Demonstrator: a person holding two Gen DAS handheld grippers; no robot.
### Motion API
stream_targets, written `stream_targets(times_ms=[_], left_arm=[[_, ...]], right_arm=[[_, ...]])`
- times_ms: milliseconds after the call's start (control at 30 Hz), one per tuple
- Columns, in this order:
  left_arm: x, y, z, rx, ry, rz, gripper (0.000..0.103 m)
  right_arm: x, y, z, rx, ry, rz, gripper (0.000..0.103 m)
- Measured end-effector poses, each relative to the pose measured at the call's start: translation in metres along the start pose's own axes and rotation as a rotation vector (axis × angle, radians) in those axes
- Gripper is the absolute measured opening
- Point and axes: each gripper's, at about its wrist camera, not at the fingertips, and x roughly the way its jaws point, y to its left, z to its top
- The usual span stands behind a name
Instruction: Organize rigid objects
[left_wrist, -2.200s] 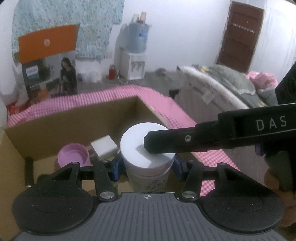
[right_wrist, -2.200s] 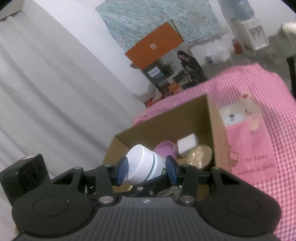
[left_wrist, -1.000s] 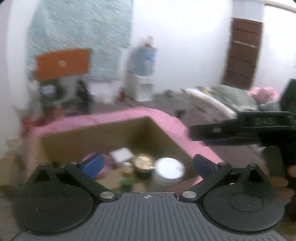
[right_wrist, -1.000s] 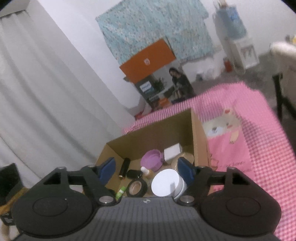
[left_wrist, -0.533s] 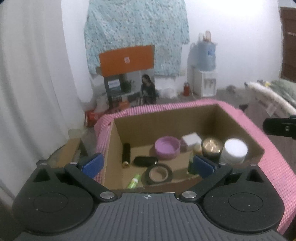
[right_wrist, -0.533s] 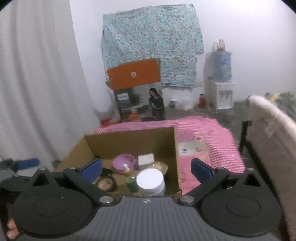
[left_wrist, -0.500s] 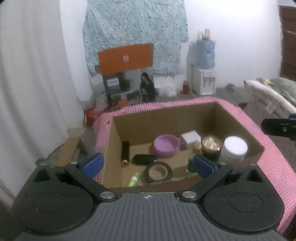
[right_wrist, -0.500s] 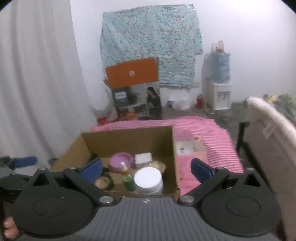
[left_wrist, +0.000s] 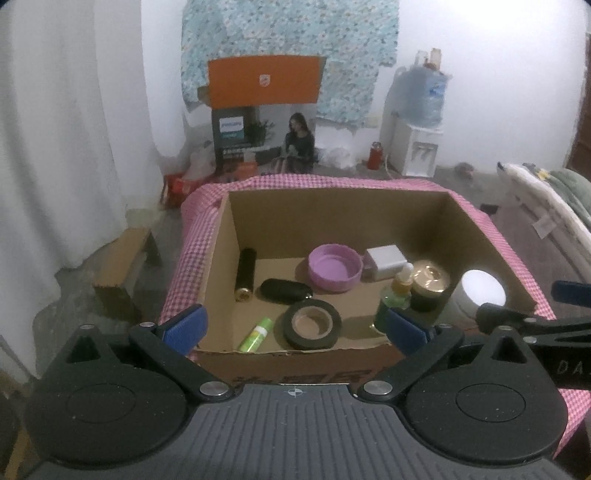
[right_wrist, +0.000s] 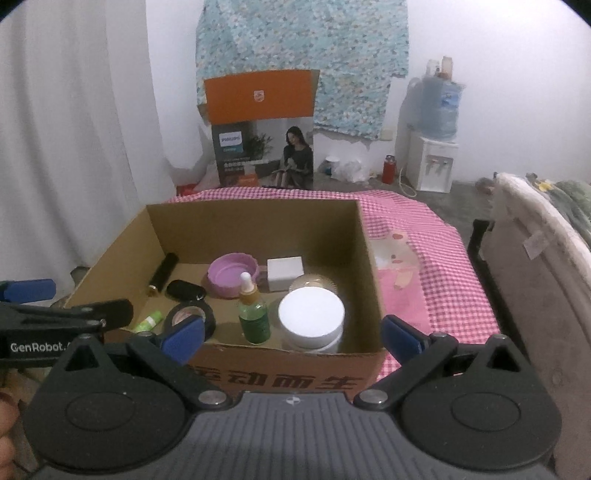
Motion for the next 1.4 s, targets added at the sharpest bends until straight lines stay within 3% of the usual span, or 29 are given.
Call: stream_targets(times_ms=[467,1400], left_arm=[[0.009,0.01,0.003,-0.005,0.042,0.003,0.103],[0.011,0.007,0.004,0.009,0.05,0.025,0.103]], right_arm=[[0.012,0.008,0.006,0.015,0.027,-0.003,0.103],[0.015,0.005,0.005,0.041,0.054,-0.01,0.103]])
